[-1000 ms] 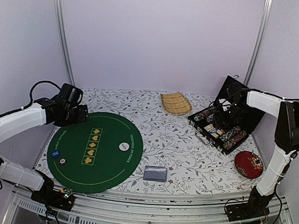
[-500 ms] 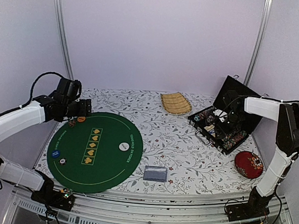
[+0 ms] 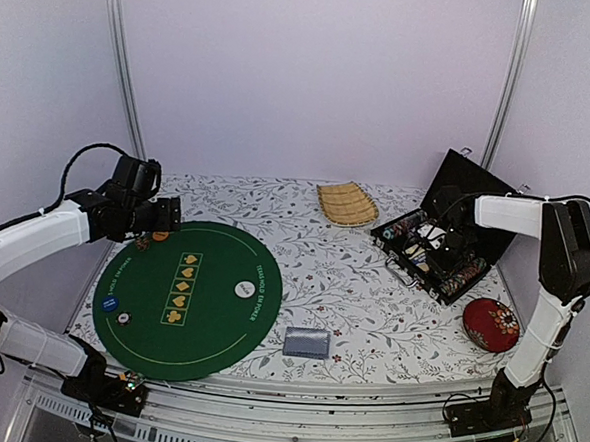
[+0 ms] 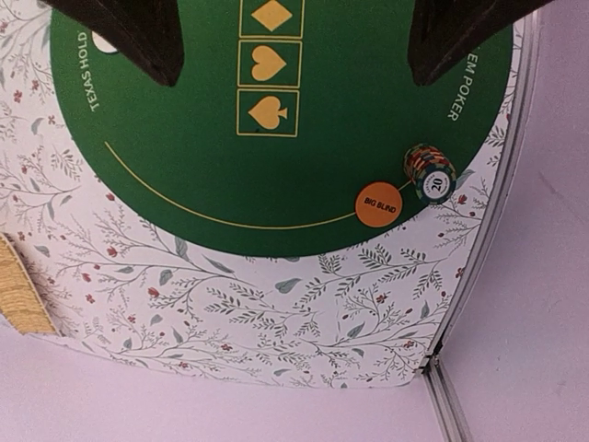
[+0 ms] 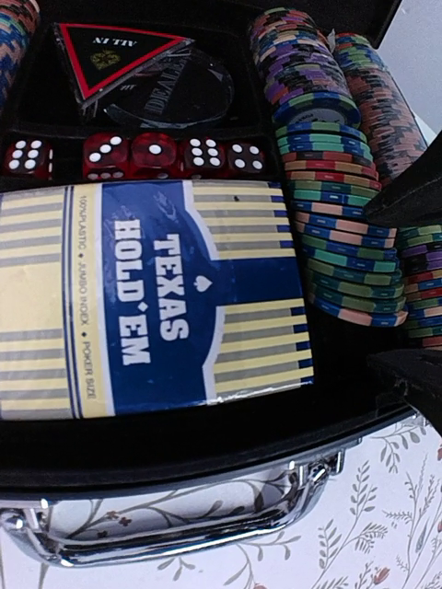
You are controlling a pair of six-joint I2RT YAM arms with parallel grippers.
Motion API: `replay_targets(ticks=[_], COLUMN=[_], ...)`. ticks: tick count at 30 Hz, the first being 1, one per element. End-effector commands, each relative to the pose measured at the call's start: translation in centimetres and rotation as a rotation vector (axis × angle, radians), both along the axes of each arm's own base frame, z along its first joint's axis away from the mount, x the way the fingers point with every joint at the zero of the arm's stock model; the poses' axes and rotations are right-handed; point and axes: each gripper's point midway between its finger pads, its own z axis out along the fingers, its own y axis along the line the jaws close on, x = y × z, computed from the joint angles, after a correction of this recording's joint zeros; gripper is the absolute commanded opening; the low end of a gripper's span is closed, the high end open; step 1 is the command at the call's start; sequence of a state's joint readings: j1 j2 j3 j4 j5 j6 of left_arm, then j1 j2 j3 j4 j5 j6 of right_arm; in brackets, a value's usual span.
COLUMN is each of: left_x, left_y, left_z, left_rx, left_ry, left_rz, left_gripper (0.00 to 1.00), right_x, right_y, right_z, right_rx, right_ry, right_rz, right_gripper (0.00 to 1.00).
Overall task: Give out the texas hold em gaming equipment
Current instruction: Pick up the pile of poker chips from the chip case.
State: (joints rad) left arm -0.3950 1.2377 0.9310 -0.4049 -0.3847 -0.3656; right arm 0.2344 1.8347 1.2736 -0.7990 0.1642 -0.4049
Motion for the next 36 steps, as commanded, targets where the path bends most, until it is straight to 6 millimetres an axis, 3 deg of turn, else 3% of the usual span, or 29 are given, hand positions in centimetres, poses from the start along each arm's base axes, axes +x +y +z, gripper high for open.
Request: replay_targets(ticks=[1, 5, 9, 17, 21, 26, 33, 36], left_x=[0.1, 0.1, 0.2, -0.1, -0.1, -0.2, -0.1, 0.0], left_y=[-0.5, -0.4, -0.6, -0.3, -0.3, -0.2, -0.3, -0.3], left_z=[0.0, 0.0, -0.2, -0.3, -0.3, -0.4, -0.8, -0.8], left_rx=[0.005, 0.011, 0.006, 0.011, 0.011, 0.015, 0.016, 0.017], left_ry=[0.0, 0.0, 0.006, 0.013, 0.014, 0.017, 0.025, 0.027], left_rz=[-0.023, -0.019, -0.023, -0.013, -0.014, -0.011, -0.013, -0.012], left_gripper=[0.87, 0.87, 0.87, 0.87, 0.87, 0.87, 0.87, 0.87], right_x=[0.0, 0.0, -0.1, -0.5, -0.7, -0.4, 0.3, 0.4], right_y=[-0.9, -0.6, -1.5, -1.2, -2.2, -3.9, -3.4, -1.8], right_z=[0.0, 0.3, -0.8, -2.7, -3.2, -2.9, -1.5, -0.8], right_rx=[-0.045, -0.027, -0.078, -0.057, -0.093, -0.15, -0.131, -0.094], right_ry=[-0.001, -0.028, -0.008, 0.056, 0.065, 0.049, 0.008, -0.012], right_rz=[-0.009, 0.007, 0.003, 0.006, -0.019, -0.072, -0.078, -0.043], right_gripper=[0.48, 0.49, 0.5, 0.49, 0.57, 0.73, 0.74, 0.74])
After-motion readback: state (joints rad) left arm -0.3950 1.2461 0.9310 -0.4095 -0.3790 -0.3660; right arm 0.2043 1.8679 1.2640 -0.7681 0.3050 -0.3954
